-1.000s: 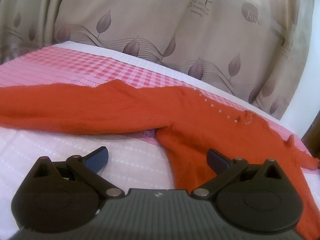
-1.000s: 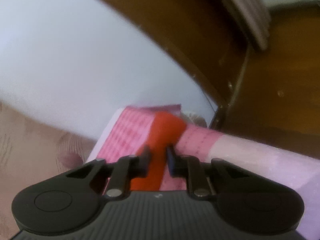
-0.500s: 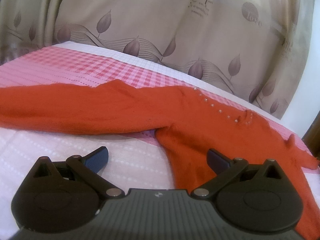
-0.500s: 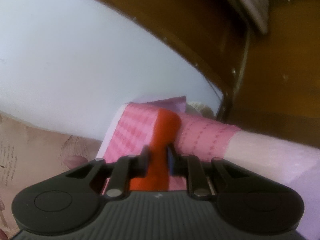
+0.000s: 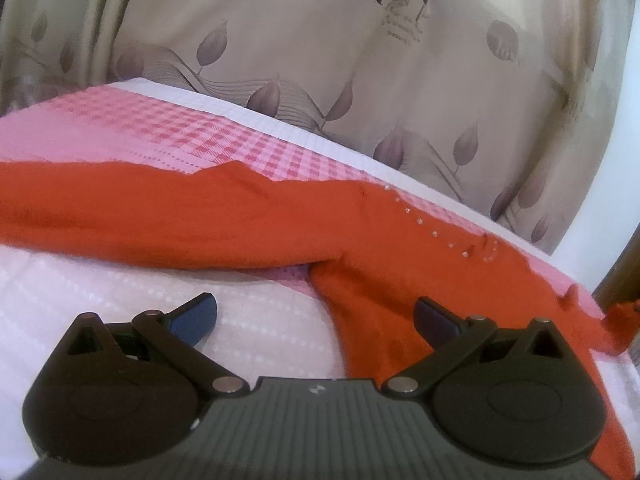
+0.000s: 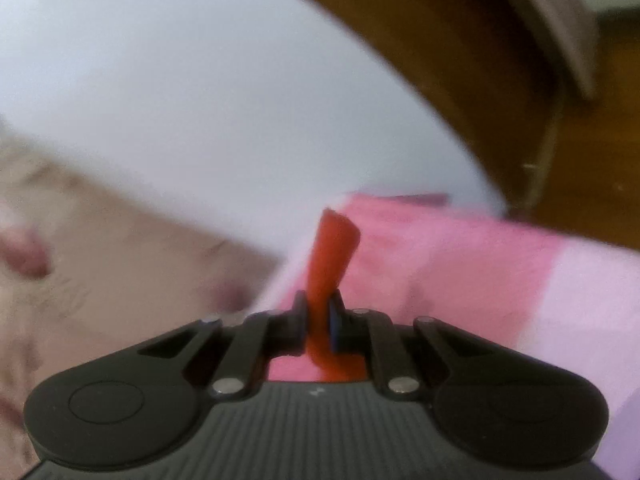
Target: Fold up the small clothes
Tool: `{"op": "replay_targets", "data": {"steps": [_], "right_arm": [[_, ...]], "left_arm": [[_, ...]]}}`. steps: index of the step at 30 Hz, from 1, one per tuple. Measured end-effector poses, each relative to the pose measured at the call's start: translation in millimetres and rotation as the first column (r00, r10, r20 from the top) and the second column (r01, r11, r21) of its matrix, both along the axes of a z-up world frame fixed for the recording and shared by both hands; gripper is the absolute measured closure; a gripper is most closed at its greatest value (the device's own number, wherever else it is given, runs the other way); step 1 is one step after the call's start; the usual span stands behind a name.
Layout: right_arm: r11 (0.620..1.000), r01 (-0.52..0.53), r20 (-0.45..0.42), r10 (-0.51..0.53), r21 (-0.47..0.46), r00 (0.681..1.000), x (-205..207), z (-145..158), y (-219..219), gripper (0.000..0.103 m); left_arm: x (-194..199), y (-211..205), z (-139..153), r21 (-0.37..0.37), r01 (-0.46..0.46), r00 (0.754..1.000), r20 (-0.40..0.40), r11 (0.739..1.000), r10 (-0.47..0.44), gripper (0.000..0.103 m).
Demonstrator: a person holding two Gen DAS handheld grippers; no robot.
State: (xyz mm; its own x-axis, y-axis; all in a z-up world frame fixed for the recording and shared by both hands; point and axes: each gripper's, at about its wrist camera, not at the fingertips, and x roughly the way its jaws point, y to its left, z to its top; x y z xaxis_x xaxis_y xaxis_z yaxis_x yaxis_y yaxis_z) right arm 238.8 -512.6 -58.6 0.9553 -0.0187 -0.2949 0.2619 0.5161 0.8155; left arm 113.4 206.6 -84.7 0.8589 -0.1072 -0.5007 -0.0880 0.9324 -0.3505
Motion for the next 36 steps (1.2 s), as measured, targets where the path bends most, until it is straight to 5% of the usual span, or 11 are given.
{"op": "replay_targets", "data": {"steps": [7,15,24,33,35,36], "right_arm": [[0.976,-0.217,0.179,0.21,0.018,0.961,16,71,107,0.093],[0.853,-0.521,0.289,0.491,0.033,0.822,60,92,292,0.093],[0.734,-0.679,0.145,0.673,-0.009,0.725,82,42,453,0.093],[0.644,-0.74,-0.049,0.747,-0.191,0.663,98,13,512,0.09],[0.59,-0.784,-0.094,0.784,-0.191,0.613,102,8,522,0.076],[0.57,-0.795,-0.121,0.791,-0.208,0.6,102,7,525,0.057]], "left_arm": [[-4,10,-2,-0.086,-0.008,0.999,0.035,0.996,0.011,0.0],[-5,19,-4,-0.156,-0.011,0.998,0.06,0.988,0.02,0.0],[-8,24,-5,-0.204,-0.01,0.997,0.077,0.979,0.027,0.0],[-9,30,-8,-0.236,-0.008,0.995,0.092,0.972,0.03,0.0],[-10,30,-8,-0.242,-0.007,0.995,0.096,0.97,0.032,0.0],[-10,30,-8,-0.246,-0.006,0.995,0.097,0.969,0.031,0.0]]}}
